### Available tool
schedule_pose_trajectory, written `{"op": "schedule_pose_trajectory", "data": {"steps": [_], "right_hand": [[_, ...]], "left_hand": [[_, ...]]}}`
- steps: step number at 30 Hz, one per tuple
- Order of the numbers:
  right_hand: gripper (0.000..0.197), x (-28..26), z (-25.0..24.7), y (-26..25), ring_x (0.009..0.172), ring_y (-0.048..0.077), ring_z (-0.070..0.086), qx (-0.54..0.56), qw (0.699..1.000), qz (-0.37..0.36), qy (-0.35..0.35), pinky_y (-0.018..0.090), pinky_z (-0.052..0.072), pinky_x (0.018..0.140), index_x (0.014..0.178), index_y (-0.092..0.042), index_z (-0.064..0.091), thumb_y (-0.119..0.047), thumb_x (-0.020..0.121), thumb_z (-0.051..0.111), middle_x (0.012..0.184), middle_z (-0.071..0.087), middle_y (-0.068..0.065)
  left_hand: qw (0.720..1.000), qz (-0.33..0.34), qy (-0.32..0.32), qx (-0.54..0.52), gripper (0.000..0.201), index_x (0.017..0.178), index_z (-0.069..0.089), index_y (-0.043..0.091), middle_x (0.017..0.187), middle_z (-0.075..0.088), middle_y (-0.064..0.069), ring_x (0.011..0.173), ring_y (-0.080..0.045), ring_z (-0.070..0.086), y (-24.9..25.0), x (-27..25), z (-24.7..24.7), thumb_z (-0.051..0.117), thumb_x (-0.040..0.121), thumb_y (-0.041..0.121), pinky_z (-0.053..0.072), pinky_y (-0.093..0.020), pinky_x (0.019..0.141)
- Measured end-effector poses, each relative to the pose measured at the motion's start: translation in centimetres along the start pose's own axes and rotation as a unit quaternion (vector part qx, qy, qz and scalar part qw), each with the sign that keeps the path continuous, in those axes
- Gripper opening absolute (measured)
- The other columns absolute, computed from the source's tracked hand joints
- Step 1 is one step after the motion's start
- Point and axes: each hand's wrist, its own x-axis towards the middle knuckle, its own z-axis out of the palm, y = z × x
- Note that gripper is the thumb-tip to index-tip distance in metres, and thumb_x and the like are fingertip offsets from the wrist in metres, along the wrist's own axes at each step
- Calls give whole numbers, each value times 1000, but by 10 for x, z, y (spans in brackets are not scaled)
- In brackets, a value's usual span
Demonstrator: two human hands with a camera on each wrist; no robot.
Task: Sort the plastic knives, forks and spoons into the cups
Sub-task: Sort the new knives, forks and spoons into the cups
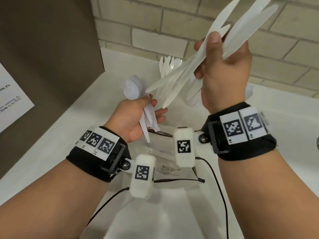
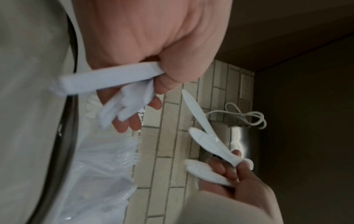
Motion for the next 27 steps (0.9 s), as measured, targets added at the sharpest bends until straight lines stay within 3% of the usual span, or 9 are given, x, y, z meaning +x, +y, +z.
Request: {"op": "schedule_pose_trajectory", "data": {"steps": [3, 5, 10, 14, 16, 18, 20, 24, 27], "right_hand": [[7, -13, 7, 12, 66, 21, 63, -79, 997, -10, -4, 35, 52, 64, 97, -20, 50, -19, 91, 53, 77, 66, 3], [12, -19, 8, 17, 73, 17, 66, -118, 993, -13, 2, 39, 57, 71, 94, -29, 47, -20, 89, 53, 77, 66, -1], [8, -5, -1, 15, 64, -2, 57, -148, 988, -27, 26, 14, 47, 63, 97, -11, 53, -14, 89, 53, 75, 60, -5], [8, -2, 6, 17, 65, 1, 56, -169, 986, -10, -7, 15, 47, 62, 96, -13, 53, -13, 88, 55, 78, 59, -5], [11, -3, 13, 20, 66, 4, 58, -157, 988, -6, 1, 19, 49, 62, 98, -12, 52, -12, 88, 56, 78, 59, -6], [12, -2, 18, 21, 60, 1, 60, -130, 991, -4, 21, 15, 49, 55, 99, -11, 50, -9, 89, 56, 76, 59, -3], [18, -1, 21, 23, 57, -6, 58, -133, 990, -23, 40, 6, 44, 52, 105, -7, 51, -6, 88, 57, 74, 58, -7], [31, -2, 27, 30, 59, -8, 57, -157, 986, -38, 47, 11, 48, 61, 113, -4, 55, -9, 83, 63, 76, 57, -16], [34, -4, 27, 34, 58, -5, 57, -155, 987, -10, 44, 18, 52, 62, 113, -9, 56, -10, 80, 67, 77, 59, -12]], "left_hand": [[998, -5, -15, -55, 9, 95, 58, 3, 74, 60, -7, 89, -36, 66, 3, -1, 7, 51, 96, 10, 54, -52, 87], [998, -13, -6, -63, 10, 90, 56, 4, 72, 59, -7, 77, -29, 70, 4, -2, 10, 50, 97, 8, 56, -46, 86], [996, -7, 57, -61, 16, 88, 51, 7, 82, 50, -6, 89, -32, 63, 8, 0, -1, 40, 100, 11, 48, -49, 91], [999, 6, 36, -16, 14, 88, 56, 6, 82, 58, -4, 95, -35, 67, 8, -9, 8, 50, 98, 13, 51, -48, 90], [1000, 8, 17, -5, 10, 93, 59, 3, 85, 61, -7, 80, -27, 71, 5, -12, 15, 53, 96, 11, 56, -42, 82], [1000, 12, 3, 16, 10, 96, 60, 1, 86, 64, -10, 67, -20, 71, 4, -14, 16, 56, 95, 10, 60, -36, 75], [999, 8, -18, 49, 14, 100, 61, -1, 90, 67, -14, 73, -23, 71, 5, -17, 15, 56, 94, 11, 60, -37, 77], [994, -11, -58, 88, 30, 120, 57, -6, 116, 63, -29, 105, -44, 64, 8, -21, 13, 53, 96, 12, 55, -52, 84], [992, -8, -65, 111, 22, 110, 62, -1, 97, 69, -18, 88, -33, 68, 10, -22, 13, 52, 96, 12, 58, -45, 81]]}}
